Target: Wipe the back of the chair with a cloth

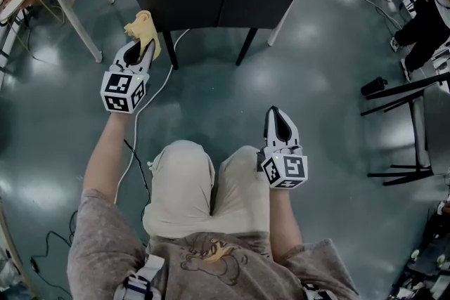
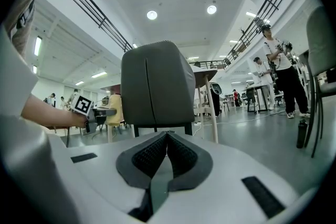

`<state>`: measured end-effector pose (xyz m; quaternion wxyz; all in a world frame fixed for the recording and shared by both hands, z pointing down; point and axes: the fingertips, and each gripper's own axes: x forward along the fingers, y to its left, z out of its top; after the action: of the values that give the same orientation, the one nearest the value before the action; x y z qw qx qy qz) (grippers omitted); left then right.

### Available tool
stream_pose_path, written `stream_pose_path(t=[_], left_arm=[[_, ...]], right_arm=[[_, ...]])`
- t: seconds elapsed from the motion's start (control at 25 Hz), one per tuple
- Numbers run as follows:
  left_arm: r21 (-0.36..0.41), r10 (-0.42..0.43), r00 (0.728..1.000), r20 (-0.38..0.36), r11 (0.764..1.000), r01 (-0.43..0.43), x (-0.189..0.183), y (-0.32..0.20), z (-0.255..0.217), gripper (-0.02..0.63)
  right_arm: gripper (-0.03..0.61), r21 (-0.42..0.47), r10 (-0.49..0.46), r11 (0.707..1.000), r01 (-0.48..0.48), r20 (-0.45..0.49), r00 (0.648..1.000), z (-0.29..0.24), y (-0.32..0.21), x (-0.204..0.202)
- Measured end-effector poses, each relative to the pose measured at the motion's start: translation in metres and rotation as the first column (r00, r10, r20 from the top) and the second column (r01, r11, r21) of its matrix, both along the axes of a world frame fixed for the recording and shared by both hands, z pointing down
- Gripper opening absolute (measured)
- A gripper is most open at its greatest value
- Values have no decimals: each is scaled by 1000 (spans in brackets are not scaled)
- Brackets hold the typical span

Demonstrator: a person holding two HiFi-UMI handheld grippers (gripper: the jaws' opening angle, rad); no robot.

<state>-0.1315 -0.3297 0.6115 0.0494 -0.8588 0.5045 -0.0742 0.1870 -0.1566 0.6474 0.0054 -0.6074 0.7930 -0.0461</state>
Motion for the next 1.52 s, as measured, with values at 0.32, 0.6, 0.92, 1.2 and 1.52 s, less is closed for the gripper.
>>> stream_pose_path(t=[0.32, 0.6, 0.92, 1.2, 1.52], left_arm=[[2, -62, 998, -22, 998, 62, -18, -19, 19, 58], [8, -69, 997, 17, 998, 69, -9, -41, 30, 58], [0, -66, 998, -6, 998, 66, -4, -40, 31, 58], [10, 15, 1000, 9, 1000, -15, 38, -41, 28, 58], [-2, 144, 989, 32, 990, -144, 110, -54, 24, 58]], right_arm=[[26, -4, -19, 1000, 19, -8, 1000, 1, -4, -10], [26, -16, -11, 1000, 11, -10, 1000, 5, -5, -7], [26, -28, -12, 1000, 12, -8, 1000, 12, -8, -7], [26, -32, -11, 999, 11, -11, 1000, 13, -6, -7], [26, -33, 21, 999, -21, -18, 1000, 16, 0, 4]])
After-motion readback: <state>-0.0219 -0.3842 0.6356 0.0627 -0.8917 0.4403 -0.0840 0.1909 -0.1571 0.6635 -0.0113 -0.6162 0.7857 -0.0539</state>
